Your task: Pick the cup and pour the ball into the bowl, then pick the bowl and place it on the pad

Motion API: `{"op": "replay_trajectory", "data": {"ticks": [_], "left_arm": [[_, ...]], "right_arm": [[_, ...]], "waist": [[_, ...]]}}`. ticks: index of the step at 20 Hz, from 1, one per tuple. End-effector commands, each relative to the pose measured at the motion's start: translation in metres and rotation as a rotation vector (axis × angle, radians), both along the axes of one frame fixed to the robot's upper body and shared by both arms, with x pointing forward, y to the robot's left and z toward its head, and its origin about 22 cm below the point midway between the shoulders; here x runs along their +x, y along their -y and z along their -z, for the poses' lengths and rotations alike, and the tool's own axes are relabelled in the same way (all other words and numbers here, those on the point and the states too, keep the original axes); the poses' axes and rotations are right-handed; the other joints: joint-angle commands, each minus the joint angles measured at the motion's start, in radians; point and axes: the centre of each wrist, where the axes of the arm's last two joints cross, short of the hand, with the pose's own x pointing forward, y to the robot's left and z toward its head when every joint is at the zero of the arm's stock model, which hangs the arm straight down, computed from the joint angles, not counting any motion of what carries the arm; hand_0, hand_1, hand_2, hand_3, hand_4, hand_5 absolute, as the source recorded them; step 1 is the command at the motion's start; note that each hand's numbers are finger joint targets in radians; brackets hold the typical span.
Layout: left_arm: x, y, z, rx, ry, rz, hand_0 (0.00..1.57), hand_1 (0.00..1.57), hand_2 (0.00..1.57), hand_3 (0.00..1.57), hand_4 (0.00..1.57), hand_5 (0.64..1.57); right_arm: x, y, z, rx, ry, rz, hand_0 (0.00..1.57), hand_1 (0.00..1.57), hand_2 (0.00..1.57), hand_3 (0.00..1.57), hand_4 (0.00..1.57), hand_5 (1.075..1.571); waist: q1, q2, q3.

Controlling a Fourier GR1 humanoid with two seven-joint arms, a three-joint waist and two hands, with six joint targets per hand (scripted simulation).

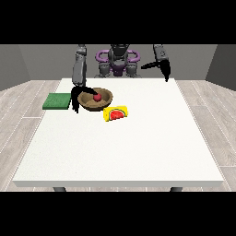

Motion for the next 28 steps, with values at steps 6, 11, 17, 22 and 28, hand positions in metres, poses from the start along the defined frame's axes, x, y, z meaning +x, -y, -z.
{"op": "replay_trajectory", "data": {"ticks": [6,11,17,22,28], "left_arm": [[0.001,0.019,-0.021,-0.012,0.072,0.084,0.0,0.0,0.0,0.0,0.57,1.549],[-0.006,0.007,0.006,-0.018,-0.016,0.085,0.0,0.0,0.0,0.0,0.82,1.497],[-0.013,-0.049,0.058,-0.069,-0.204,-0.042,0.0,0.0,0.0,0.0,0.98,1.422],[-0.016,-0.055,0.074,-0.068,-0.279,-0.129,0.0,0.0,0.0,0.0,1.0,1.404],[-0.024,-0.081,0.072,-0.059,-0.224,-0.177,0.0,0.0,0.0,0.0,1.0,1.418]], "right_arm": [[-0.042,0.041,0.033,-0.408,-0.324,0.206,1.57,1.57,1.57,1.57,0.92,1.536],[-0.043,0.053,0.027,-0.515,-0.454,0.3,1.57,1.57,1.57,1.38,0.91,1.563],[0.006,0.009,-0.015,-0.517,-0.571,0.209,1.57,1.57,1.57,0.97,0.82,1.561],[0.038,0.01,-0.068,-0.537,-0.591,0.136,1.57,1.57,1.57,0.89,0.81,1.567],[0.017,0.071,-0.079,-0.465,-0.571,0.175,1.57,1.57,1.57,0.73,0.78,1.571]], "waist": [[0.083,0.093,0.0035],[0.11,-0.028,0.0026],[-0.019,-0.23,0.0046],[-0.121,-0.294,0.0065],[-0.145,-0.246,0.0073]]}}
